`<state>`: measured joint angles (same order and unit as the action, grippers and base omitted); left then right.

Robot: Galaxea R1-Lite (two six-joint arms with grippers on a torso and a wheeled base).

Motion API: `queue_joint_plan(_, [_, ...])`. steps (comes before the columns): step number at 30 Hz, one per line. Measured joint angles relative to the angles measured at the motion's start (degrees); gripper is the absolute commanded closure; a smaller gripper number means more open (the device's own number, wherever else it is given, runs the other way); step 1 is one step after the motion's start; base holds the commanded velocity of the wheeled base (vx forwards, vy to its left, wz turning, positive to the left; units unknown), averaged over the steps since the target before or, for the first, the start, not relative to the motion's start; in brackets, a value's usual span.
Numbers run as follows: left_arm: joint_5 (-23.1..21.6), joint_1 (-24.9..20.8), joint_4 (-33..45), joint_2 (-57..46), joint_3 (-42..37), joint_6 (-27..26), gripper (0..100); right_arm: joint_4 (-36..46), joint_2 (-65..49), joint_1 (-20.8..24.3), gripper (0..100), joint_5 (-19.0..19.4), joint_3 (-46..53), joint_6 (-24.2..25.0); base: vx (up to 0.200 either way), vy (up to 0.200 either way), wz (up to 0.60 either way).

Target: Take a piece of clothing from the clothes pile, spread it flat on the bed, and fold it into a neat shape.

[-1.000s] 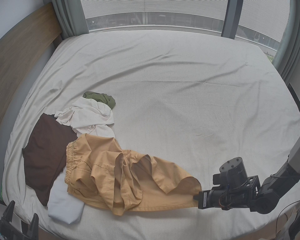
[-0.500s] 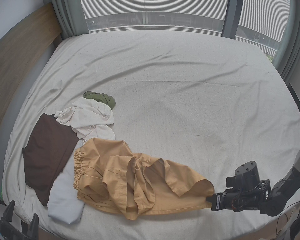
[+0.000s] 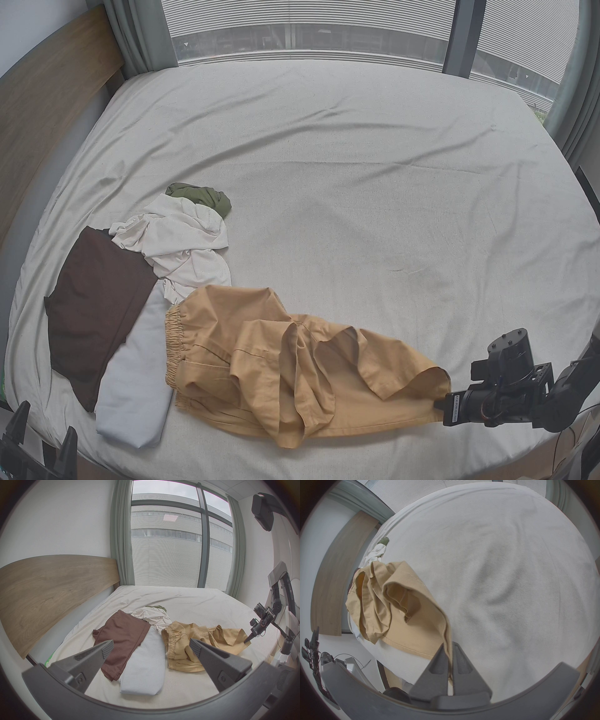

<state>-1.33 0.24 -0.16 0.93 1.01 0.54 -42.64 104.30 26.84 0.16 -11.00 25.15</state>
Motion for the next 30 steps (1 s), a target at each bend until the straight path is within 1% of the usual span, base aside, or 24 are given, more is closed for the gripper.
queue_joint_plan(8, [0.02, -0.02, 0.00, 0.00, 0.00, -0.02, 0, -0.07, -1.02, -4.44, 100, 1.54, 2.84, -2.41, 0.000, 0.000, 0.00])
queue_joint_plan(16, [0.00, -0.02, 0.00, 0.00, 0.00, -0.02, 0, -0.07, -1.46, -7.74, 100, 2.55, 3.62, -4.66, 0.000, 0.000, 0.00])
queue_joint_plan(24, [0.00, 0.00, 0.00, 0.00, 0.00, -0.02, 0, -0.05, -1.50, -11.19, 100, 2.88, 4.58, -7.34, 0.000, 0.000, 0.00])
queue_joint_plan(30, [0.00, 0.00, 0.00, 0.00, 0.00, -0.02, 0, -0.05, -1.44, -12.18, 100, 2.93, 4.72, -7.63, 0.000, 0.000, 0.00])
